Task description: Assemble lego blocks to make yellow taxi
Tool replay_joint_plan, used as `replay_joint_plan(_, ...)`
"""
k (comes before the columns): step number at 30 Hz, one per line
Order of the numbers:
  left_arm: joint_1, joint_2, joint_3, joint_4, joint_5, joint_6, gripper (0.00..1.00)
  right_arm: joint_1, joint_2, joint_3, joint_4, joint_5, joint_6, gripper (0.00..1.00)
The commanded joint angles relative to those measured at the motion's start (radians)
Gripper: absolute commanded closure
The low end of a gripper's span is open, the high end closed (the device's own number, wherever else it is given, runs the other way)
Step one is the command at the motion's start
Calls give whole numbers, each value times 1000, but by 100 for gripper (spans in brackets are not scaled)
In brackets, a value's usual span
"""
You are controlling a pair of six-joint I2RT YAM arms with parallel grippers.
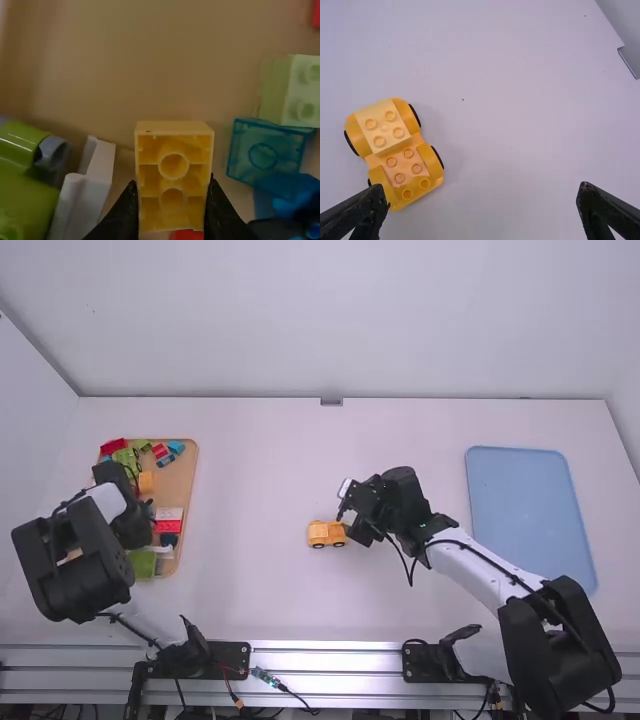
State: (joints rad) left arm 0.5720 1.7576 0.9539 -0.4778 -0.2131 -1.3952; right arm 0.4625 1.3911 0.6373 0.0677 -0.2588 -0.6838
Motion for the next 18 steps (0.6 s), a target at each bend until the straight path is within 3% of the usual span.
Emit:
replay_joint_plan(1,5,-1,47,-18,8,23,85,2,-18,-3,-2,-2,0,1)
replay_joint_plan(11,6,-2,200,-183,132,26,88,2,-18,-3,-1,-2,0,0)
replay_joint_plan(13,2,-2,226,-208,179,82,98,2,-18,-3,3,-2,0,0)
replay_joint_plan(18,1,-2,278,-185,357,339,99,2,-19,-3,60,-2,91,0)
